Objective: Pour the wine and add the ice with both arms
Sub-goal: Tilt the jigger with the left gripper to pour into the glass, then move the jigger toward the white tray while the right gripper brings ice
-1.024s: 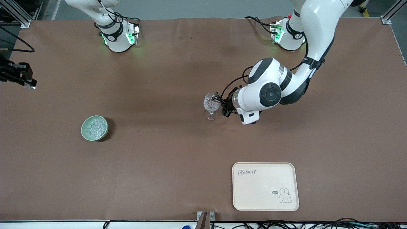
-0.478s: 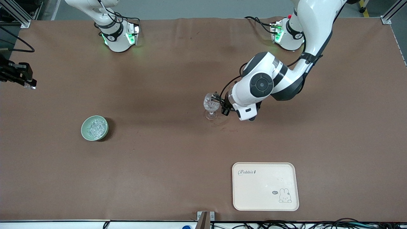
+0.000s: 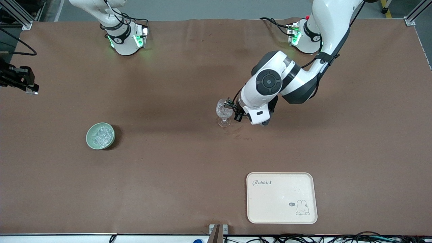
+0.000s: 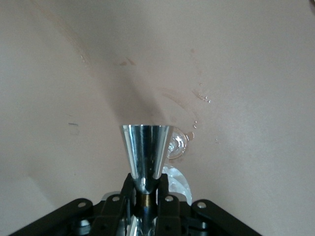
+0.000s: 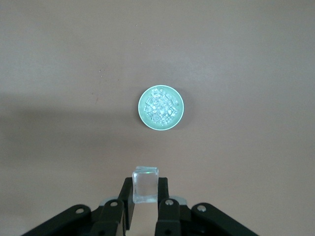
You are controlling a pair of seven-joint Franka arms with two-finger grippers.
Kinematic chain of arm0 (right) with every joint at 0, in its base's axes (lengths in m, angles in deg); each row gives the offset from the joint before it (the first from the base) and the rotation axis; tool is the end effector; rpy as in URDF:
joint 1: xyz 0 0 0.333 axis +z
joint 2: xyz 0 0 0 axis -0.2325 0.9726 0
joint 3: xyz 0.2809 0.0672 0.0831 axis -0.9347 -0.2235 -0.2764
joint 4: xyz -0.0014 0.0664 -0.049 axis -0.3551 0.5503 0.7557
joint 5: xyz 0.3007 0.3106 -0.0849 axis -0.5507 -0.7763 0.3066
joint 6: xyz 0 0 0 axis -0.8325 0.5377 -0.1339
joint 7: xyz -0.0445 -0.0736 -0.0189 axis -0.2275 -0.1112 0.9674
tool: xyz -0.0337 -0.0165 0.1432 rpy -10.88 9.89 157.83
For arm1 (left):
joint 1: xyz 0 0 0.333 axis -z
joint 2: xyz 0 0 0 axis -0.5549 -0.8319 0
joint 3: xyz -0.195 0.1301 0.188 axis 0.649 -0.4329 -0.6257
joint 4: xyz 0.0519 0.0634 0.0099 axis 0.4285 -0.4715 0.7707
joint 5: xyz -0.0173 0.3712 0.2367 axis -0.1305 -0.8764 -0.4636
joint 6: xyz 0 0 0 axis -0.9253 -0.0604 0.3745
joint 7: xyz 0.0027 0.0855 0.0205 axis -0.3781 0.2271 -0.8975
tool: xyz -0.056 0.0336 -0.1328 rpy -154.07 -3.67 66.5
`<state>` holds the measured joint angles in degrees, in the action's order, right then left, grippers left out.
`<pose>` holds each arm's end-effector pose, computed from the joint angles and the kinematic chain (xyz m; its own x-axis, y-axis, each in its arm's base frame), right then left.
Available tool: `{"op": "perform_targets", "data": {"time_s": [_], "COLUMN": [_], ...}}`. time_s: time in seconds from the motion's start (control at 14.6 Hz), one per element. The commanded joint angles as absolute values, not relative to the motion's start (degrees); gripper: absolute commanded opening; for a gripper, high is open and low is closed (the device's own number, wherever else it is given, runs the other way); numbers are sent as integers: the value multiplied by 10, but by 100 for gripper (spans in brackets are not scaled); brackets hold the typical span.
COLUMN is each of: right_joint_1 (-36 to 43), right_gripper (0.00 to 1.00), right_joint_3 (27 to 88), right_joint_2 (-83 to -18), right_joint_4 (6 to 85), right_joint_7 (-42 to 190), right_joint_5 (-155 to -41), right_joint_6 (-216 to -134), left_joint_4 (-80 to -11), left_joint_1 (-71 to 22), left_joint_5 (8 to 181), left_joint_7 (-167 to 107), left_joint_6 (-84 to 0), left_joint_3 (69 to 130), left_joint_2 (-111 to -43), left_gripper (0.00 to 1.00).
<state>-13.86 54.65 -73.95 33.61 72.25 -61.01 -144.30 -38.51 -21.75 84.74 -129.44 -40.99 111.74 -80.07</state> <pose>0.5923 -0.0323 0.5919 0.9974 0.0658 -0.0278 0.0656 -0.9978 -0.0099 0.5387 -0.4552 0.2881 0.3886 0.8961 -0.2145 0.9032 -0.4165 -0.1038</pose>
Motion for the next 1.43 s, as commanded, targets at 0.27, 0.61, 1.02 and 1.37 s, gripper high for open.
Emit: {"op": "perform_targets", "data": {"time_s": [0.27, 0.61, 1.02, 1.37], "right_joint_1": [-141, -131, 27, 191], "right_gripper": [6, 5, 5, 4], "right_joint_3": [546, 541, 540, 540], "right_joint_2": [-758, -758, -753, -700], "right_joint_4": [355, 355, 355, 355], "right_joint_7": [718, 734, 946, 1114], "right_joint_5": [-618, -618, -618, -618], "right_joint_6": [-1445, -1446, -1458, -1531], "left_joint_4": [-374, -354, -261, -205], "left_joint_1": [-253, -318, -403, -443], "left_joint_5": [1016, 1153, 1333, 1484], "left_joint_7": [-1186, -1114, -1067, -978], "left_joint_6": [-405, -404, -409, -455], "left_joint_3": [1115, 1115, 1113, 1107], "left_joint_2": [-811, -827, -922, -1009], "left_gripper": [0, 0, 0, 0]}}
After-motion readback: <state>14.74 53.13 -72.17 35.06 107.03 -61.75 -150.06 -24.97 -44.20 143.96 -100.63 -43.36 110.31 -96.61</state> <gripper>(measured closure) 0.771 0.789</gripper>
